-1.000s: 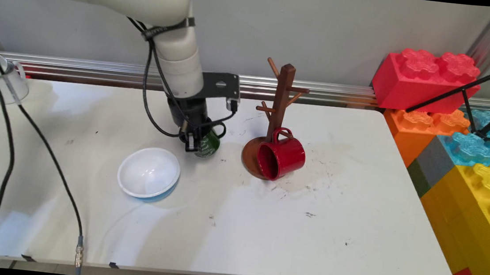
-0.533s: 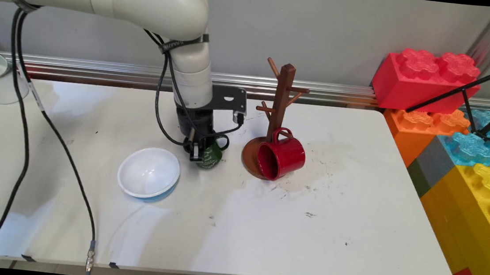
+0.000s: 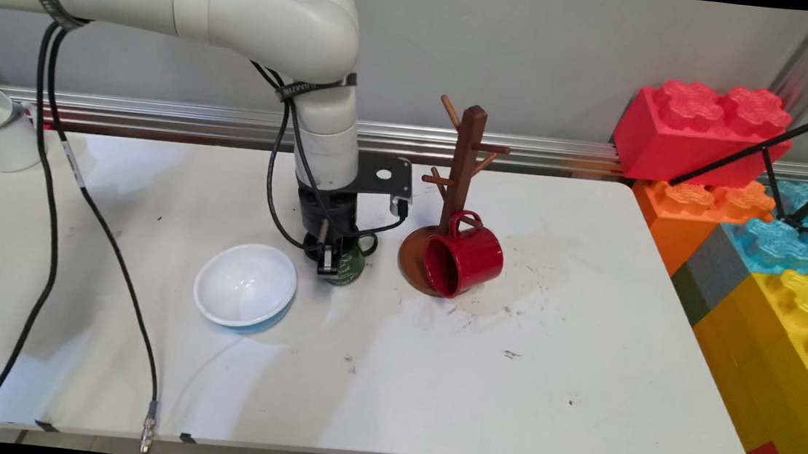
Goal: Place the picked object on the table
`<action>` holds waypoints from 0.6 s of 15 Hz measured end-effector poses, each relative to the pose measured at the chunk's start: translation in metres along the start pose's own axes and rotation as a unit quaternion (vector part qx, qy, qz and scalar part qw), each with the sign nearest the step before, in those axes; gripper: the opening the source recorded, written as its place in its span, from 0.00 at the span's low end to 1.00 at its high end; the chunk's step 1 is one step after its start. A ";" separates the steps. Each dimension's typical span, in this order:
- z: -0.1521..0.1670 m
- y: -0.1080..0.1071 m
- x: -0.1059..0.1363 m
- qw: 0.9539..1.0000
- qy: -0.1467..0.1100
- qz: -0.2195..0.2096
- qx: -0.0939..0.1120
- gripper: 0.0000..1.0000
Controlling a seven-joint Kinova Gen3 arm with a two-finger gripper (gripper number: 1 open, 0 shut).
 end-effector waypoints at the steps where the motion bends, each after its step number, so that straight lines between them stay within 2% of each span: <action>1: 0.001 0.000 0.001 1.000 -0.001 0.000 0.000 0.00; 2: 0.002 0.000 0.001 1.000 -0.002 0.000 0.001 1.00; 9: 0.006 -0.001 0.006 1.000 0.004 -0.004 0.003 1.00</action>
